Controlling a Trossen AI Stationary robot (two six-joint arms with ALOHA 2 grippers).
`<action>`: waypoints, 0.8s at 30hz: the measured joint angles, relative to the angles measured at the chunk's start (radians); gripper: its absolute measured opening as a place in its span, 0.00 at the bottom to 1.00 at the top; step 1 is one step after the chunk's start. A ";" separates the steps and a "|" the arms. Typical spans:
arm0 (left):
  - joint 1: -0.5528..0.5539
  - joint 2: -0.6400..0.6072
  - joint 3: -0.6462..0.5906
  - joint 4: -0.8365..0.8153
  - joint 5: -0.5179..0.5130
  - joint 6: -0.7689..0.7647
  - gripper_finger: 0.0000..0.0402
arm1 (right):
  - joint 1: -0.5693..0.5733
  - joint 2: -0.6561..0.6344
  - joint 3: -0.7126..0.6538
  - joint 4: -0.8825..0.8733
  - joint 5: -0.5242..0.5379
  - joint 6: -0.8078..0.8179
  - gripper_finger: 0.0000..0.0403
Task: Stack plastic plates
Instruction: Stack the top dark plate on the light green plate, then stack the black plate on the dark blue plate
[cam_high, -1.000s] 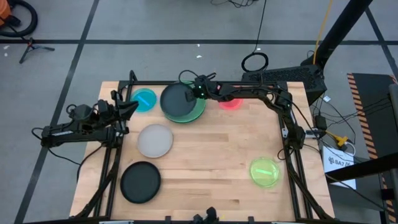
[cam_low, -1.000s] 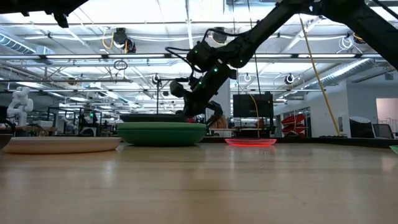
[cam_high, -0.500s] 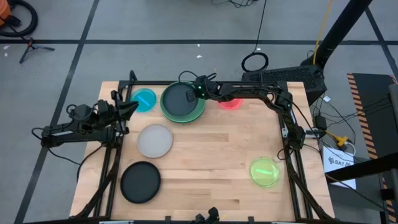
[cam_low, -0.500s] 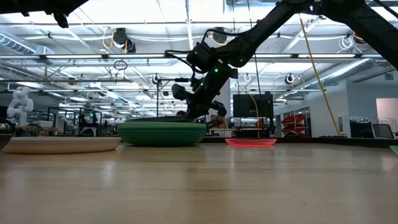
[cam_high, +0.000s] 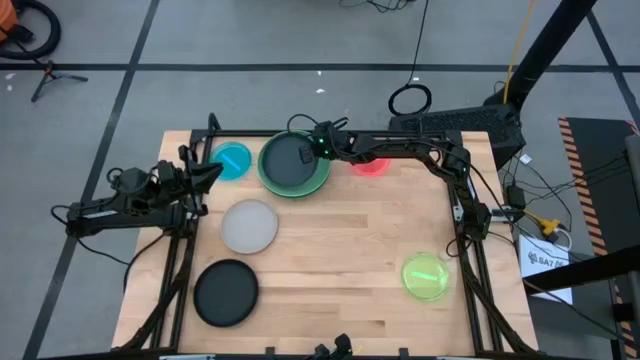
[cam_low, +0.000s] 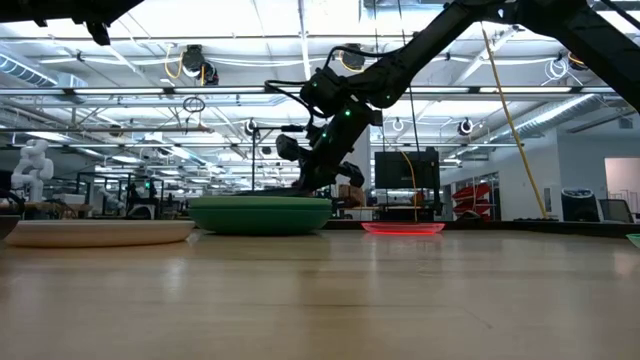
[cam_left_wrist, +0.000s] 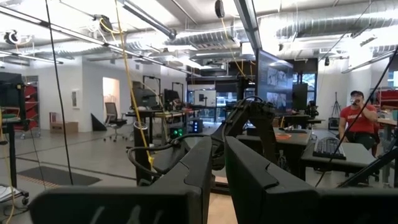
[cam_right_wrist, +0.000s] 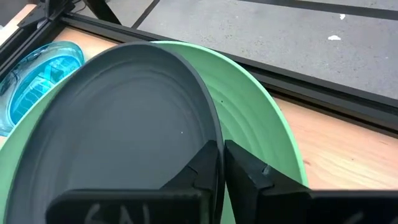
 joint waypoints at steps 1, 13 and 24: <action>0.000 0.000 0.000 0.000 0.000 0.000 0.13 | 0.000 0.000 0.000 0.000 0.000 0.000 0.07; 0.000 0.000 0.000 -0.002 0.000 -0.001 0.13 | 0.000 -0.003 0.000 -0.016 -0.006 0.001 0.24; 0.000 0.000 0.000 -0.023 0.010 -0.055 0.13 | 0.043 -0.143 -0.001 -0.259 -0.007 -0.229 0.23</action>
